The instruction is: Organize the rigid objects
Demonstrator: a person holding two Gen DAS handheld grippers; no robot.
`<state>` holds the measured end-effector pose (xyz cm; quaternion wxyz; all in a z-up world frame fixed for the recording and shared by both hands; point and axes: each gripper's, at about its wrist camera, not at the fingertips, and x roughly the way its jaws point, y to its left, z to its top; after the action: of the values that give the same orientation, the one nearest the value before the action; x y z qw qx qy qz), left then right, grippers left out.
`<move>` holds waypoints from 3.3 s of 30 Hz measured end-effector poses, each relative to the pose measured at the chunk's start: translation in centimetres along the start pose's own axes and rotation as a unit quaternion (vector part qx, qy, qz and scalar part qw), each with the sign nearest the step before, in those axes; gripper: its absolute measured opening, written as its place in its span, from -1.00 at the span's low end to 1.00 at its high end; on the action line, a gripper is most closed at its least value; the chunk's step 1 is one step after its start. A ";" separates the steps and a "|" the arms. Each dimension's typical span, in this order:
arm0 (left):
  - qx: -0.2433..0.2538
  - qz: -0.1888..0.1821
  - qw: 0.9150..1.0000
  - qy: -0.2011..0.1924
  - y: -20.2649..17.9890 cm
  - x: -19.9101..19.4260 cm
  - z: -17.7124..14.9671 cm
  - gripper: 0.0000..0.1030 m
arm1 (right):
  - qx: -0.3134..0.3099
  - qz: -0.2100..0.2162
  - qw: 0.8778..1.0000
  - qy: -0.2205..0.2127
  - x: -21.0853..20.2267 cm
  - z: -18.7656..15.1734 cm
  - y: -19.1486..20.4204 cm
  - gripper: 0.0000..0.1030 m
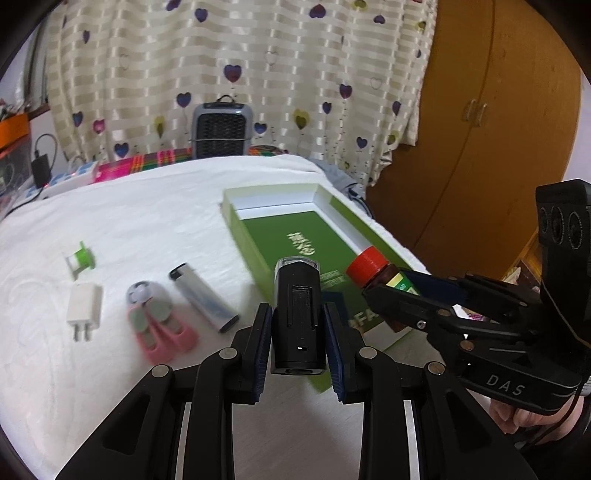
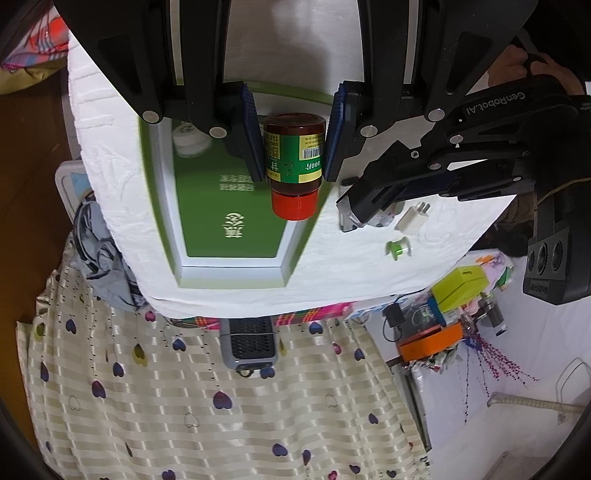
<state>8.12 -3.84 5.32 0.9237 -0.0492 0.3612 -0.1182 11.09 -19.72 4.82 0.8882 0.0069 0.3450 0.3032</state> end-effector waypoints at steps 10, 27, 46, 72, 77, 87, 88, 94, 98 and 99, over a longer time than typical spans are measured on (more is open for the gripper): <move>0.002 -0.018 1.000 0.006 -1.0 1.8 0.5 -0.49 | 0.020 -0.023 1.000 -0.001 0.0 0.1 -2.2 -0.35; -0.009 -0.035 0.999 0.020 -1.1 5.1 1.1 -0.49 | 0.027 -0.043 0.998 0.027 2.3 -0.4 -3.4 -0.35; 0.001 -0.018 1.000 0.002 -1.1 3.2 0.6 -0.49 | 0.009 -0.069 0.997 0.034 1.7 -0.5 -2.0 -0.23; -0.019 0.010 1.000 -0.020 3.4 -2.3 -2.0 -0.49 | -0.039 -0.055 0.997 0.020 0.9 -0.1 4.7 -0.07; -0.026 0.014 0.999 -0.023 4.4 -3.2 -2.6 -0.49 | -0.049 -0.055 0.997 0.020 0.9 -0.1 6.2 -0.07; -0.038 0.023 0.999 -0.028 6.3 -5.0 -3.8 -0.49 | -0.072 -0.050 0.996 0.025 1.0 -0.4 9.2 -0.05; -0.038 0.025 0.999 -0.028 6.5 -5.2 -3.9 -0.49 | -0.074 -0.048 0.996 0.025 0.9 -0.4 9.6 -0.05; -0.045 0.029 0.998 -0.036 7.5 -6.5 -4.7 -0.49 | -0.092 -0.039 0.995 0.018 0.6 -0.7 11.5 -0.05; -0.053 0.032 0.997 -0.040 8.5 -7.4 -5.3 -0.49 | -0.100 -0.036 0.994 0.014 0.5 -0.8 12.4 -0.05; -0.055 0.033 0.997 -0.040 8.8 -7.5 -5.4 -0.49 | -0.101 -0.035 0.994 0.013 0.5 -0.8 12.6 -0.05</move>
<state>0.73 6.50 4.73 0.9366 -0.0927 0.3314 -0.0656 4.19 -9.33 6.66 0.8901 -0.0992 0.3236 0.3051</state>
